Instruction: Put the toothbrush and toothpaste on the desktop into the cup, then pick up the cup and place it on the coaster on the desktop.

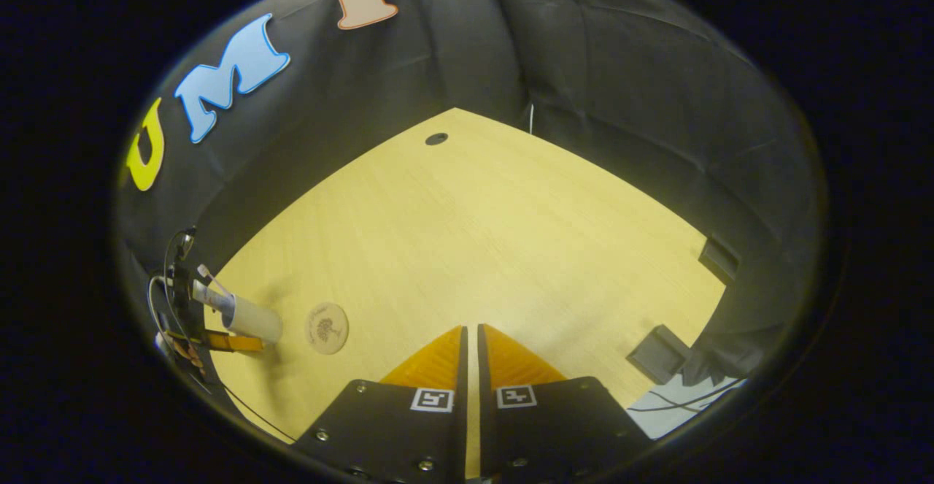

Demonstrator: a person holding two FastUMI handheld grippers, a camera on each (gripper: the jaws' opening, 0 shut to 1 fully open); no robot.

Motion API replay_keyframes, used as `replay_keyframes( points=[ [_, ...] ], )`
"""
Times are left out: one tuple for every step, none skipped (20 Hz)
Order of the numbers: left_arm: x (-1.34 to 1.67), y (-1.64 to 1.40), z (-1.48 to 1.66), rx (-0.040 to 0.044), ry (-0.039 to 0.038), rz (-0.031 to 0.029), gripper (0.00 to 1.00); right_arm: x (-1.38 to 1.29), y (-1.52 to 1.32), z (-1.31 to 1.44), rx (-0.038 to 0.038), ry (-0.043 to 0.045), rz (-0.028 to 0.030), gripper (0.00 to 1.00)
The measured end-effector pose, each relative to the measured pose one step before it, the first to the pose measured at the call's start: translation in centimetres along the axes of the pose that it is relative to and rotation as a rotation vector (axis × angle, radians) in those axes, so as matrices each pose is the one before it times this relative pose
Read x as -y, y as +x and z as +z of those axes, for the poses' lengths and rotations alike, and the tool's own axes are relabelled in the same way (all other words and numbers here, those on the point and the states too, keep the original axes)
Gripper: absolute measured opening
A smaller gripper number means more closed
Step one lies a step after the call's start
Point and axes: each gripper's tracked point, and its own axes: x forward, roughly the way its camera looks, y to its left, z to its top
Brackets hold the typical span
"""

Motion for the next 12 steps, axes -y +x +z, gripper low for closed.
replay_keyframes(
  points=[
    [-0.048,-0.074,0.259,0.01205,0.00449,0.0027,0.33,-0.131,0.092,-0.102,-0.00526,0.00042,0.00318,0.07],
    [0.109,0.04,-0.315,-0.00544,0.00317,0.00096,0.31,-0.258,0.104,-0.179,-0.00607,0.00145,0.0035,0.07],
    [0.065,-0.006,0.13,0.00398,0.00071,-0.00188,0.31,-0.14,0.108,-0.162,-0.00515,-0.00215,0.00265,0.07],
    [-0.053,-0.078,0.001,0.00454,-0.00323,-0.001,0.31,-0.08,0.051,-0.03,-0.0043,-0.00678,0.00108,0.07],
    [0.024,-0.064,-0.098,-0.00067,-0.00279,-0.00031,0.31,-0.015,0.096,-0.193,-0.00264,-0.00686,0.00028,0.07],
    [0.006,-0.055,0.0,0.00271,-0.00143,-0.00042,0.29,-0.076,-0.04,-0.017,-0.00131,-0.0034,0.00031,0.07],
    [0.075,-0.045,-0.01,0.00188,0.00335,0.00126,0.31,-0.073,0.076,-0.091,-0.00031,-0.00066,0.00072,0.07],
    [0.009,-0.097,0.036,0.004,0.00834,0.00181,0.29,-0.084,0.13,-0.041,-0.00196,-0.00044,0.00013,0.07],
    [0.185,-0.112,0.108,0.0065,0.01445,0.00007,0.29,-0.021,0.017,-0.05,-0.00206,-0.00001,0.00001,0.07],
    [0.345,-0.29,0.165,0.00812,0.01765,-0.00122,0.31,0.001,-0.024,-0.068,-0.00061,0.00065,-0.00146,0.07],
    [0.461,-0.267,0.279,0.01008,0.01939,-0.00322,0.31,-0.017,0.046,-0.041,0.00165,0.00105,-0.00016,0.07],
    [0.66,-0.374,0.344,0.00967,0.02002,-0.00832,0.31,0.001,0.01,-0.016,-0.00047,0.00069,-0.00156,0.07]
  ],
)
